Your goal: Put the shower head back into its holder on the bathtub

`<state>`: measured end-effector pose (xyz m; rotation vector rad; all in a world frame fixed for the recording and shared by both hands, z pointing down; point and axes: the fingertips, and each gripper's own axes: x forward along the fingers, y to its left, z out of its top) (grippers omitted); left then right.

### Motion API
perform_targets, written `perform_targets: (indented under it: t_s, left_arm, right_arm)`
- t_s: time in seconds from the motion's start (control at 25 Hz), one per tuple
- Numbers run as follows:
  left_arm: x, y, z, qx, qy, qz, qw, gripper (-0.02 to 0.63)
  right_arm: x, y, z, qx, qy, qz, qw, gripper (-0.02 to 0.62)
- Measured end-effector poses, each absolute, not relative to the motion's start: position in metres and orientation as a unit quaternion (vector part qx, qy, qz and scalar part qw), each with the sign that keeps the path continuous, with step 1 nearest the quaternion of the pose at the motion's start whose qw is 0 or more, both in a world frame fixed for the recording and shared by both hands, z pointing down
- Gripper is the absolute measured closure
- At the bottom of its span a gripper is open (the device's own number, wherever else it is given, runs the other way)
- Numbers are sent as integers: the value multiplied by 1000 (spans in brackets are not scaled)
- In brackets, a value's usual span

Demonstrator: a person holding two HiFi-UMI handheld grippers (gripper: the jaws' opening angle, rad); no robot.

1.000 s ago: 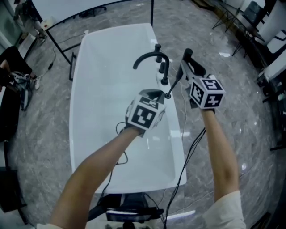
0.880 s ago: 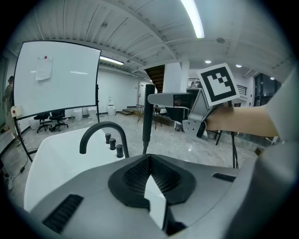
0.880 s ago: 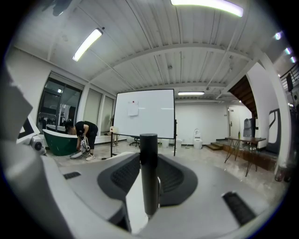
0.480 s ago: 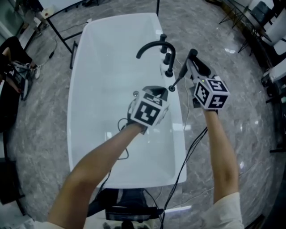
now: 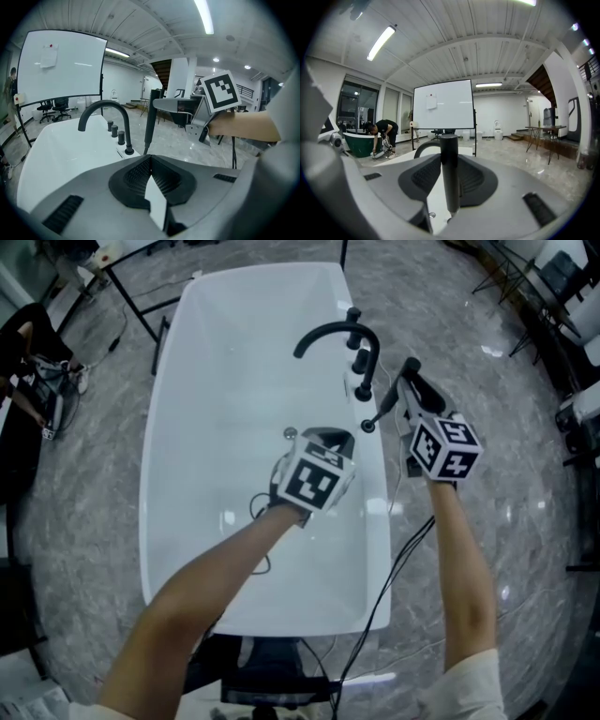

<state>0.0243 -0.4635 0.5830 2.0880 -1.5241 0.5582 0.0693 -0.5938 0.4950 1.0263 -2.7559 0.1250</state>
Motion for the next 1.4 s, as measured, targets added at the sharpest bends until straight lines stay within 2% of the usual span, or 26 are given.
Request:
perform_targets:
  t_s: [1.4]
  left_arm:
    - [23,-458,634,743,-567,219,280,591]
  right_arm:
    - [69,-609,602,343,-926,90,128,476]
